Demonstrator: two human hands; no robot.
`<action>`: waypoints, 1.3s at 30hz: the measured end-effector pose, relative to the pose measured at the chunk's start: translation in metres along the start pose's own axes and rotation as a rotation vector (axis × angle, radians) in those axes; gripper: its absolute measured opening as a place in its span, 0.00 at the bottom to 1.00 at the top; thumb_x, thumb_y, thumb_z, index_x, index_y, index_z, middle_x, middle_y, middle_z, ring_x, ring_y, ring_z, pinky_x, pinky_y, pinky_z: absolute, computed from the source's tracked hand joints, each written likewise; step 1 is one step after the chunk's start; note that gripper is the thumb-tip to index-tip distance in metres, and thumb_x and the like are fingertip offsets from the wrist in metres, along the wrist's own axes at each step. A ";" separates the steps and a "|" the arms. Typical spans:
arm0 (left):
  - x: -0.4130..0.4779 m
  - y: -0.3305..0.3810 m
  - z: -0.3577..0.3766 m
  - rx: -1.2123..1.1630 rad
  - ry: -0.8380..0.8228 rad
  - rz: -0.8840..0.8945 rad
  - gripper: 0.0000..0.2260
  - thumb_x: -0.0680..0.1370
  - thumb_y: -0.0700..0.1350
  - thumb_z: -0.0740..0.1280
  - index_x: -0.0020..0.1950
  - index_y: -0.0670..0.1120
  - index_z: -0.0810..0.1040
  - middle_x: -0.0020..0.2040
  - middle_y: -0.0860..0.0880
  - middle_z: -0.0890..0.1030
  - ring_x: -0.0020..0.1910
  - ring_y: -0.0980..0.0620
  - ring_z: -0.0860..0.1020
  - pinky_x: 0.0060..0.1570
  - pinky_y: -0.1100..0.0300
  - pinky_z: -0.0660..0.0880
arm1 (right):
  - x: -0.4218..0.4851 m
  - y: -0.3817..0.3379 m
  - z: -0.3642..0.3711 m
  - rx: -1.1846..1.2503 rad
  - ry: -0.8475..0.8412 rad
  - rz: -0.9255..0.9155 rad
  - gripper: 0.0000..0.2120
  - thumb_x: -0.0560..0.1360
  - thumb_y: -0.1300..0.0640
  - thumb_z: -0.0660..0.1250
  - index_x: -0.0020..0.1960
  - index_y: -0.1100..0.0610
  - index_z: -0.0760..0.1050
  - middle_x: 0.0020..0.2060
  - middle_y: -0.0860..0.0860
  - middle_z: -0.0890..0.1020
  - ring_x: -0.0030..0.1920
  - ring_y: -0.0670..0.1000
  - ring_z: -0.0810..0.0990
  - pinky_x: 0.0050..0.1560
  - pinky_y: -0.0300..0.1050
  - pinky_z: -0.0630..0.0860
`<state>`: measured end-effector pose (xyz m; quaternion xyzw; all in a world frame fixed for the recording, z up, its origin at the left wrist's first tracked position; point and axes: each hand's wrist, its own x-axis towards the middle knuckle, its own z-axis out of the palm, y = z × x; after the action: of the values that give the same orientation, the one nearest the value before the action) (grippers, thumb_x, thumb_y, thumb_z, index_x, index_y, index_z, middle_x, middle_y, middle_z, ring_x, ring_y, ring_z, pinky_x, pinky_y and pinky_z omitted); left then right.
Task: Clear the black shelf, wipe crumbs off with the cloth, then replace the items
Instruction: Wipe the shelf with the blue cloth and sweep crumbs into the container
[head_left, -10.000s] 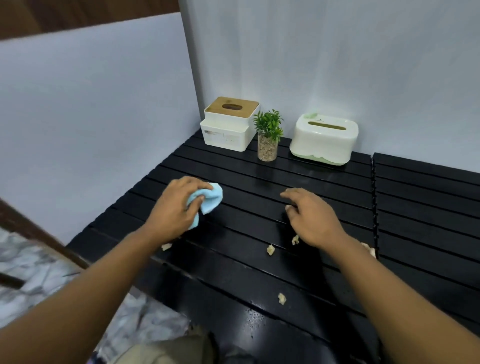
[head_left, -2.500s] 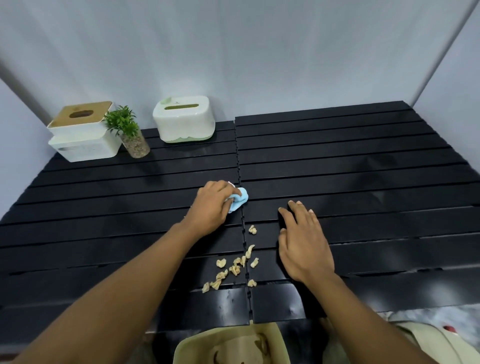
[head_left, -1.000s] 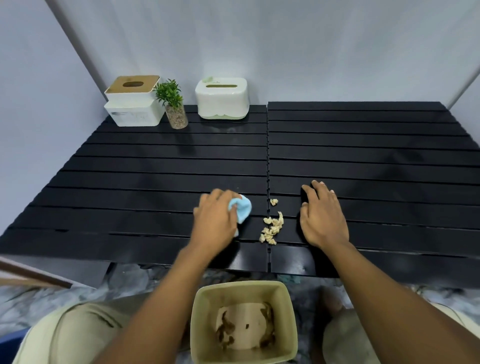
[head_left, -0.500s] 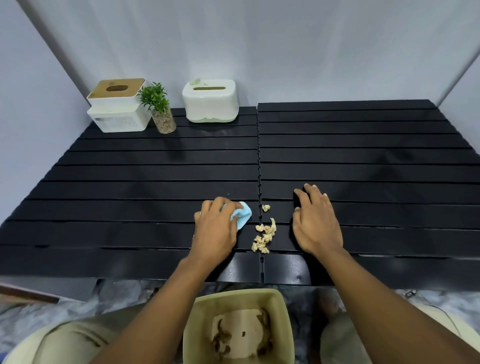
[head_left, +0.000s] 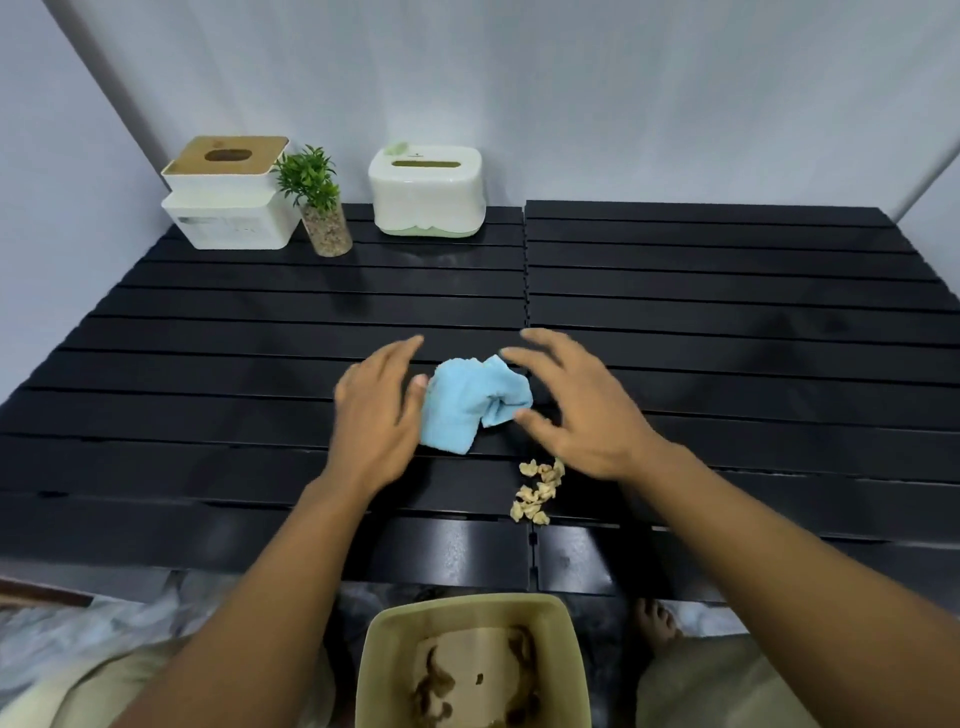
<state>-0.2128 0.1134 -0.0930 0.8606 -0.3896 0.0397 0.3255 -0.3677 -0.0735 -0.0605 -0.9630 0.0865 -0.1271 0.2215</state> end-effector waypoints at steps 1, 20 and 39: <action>-0.008 -0.011 -0.002 0.071 0.037 -0.060 0.20 0.79 0.49 0.55 0.71 0.49 0.67 0.68 0.48 0.72 0.67 0.49 0.68 0.69 0.43 0.60 | 0.011 -0.004 0.001 -0.086 -0.085 -0.117 0.29 0.73 0.45 0.63 0.73 0.41 0.59 0.75 0.49 0.59 0.74 0.51 0.58 0.73 0.52 0.58; -0.017 -0.020 0.005 0.275 -0.092 -0.170 0.18 0.81 0.46 0.54 0.69 0.44 0.67 0.72 0.40 0.64 0.73 0.41 0.59 0.73 0.45 0.51 | 0.019 0.097 -0.043 -0.545 0.043 0.582 0.25 0.73 0.40 0.60 0.67 0.49 0.70 0.58 0.59 0.69 0.59 0.61 0.67 0.56 0.57 0.69; -0.015 -0.015 0.004 0.299 -0.118 -0.194 0.18 0.81 0.47 0.54 0.69 0.45 0.67 0.71 0.41 0.64 0.71 0.41 0.59 0.73 0.44 0.53 | -0.038 0.025 0.022 0.043 0.003 0.027 0.20 0.75 0.56 0.65 0.66 0.49 0.72 0.64 0.44 0.73 0.65 0.46 0.67 0.65 0.42 0.65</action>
<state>-0.2134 0.1277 -0.1087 0.9338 -0.3129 0.0150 0.1726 -0.4010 -0.0780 -0.0982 -0.9566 0.0969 -0.1272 0.2435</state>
